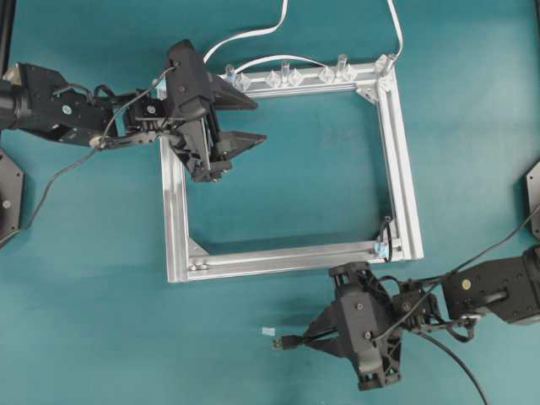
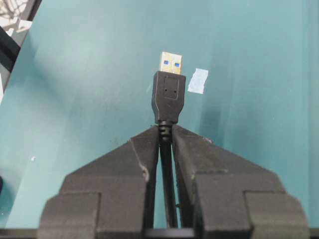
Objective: Insert the wire through the string loop located on the right side.
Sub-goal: 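Lift the cable and swing the right gripper out to the right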
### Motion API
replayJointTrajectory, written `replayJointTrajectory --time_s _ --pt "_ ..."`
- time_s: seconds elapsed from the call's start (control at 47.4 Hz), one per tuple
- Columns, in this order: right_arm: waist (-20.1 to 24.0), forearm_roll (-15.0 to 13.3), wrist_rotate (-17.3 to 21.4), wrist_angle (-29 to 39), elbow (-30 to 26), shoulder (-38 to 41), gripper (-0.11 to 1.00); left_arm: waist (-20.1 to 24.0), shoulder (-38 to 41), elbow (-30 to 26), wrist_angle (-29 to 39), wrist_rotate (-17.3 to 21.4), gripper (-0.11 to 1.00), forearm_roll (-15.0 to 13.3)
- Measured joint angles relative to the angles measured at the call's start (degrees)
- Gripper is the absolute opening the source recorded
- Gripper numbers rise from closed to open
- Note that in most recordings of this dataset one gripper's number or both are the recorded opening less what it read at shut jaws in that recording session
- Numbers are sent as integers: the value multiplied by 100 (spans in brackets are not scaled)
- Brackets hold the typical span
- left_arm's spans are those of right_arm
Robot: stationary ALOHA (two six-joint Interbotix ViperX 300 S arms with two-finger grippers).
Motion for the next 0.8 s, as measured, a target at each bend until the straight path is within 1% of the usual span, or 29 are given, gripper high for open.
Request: replayJointTrajectory --time_s 0.296,0.422,0.57,0.802 --pt "-18 -9 0 70 53 0 12 0 0 9 0 9 67 9" --pt "-18 0 0 237 167 -132 12 0 -9 0 0 0 67 0" --pt "-18 -9 0 501 527 -527 12 0 -9 0 -9 0 67 9" --pt "0 9 18 888 1301 -1415 12 0 -9 -53 0 0 67 0"
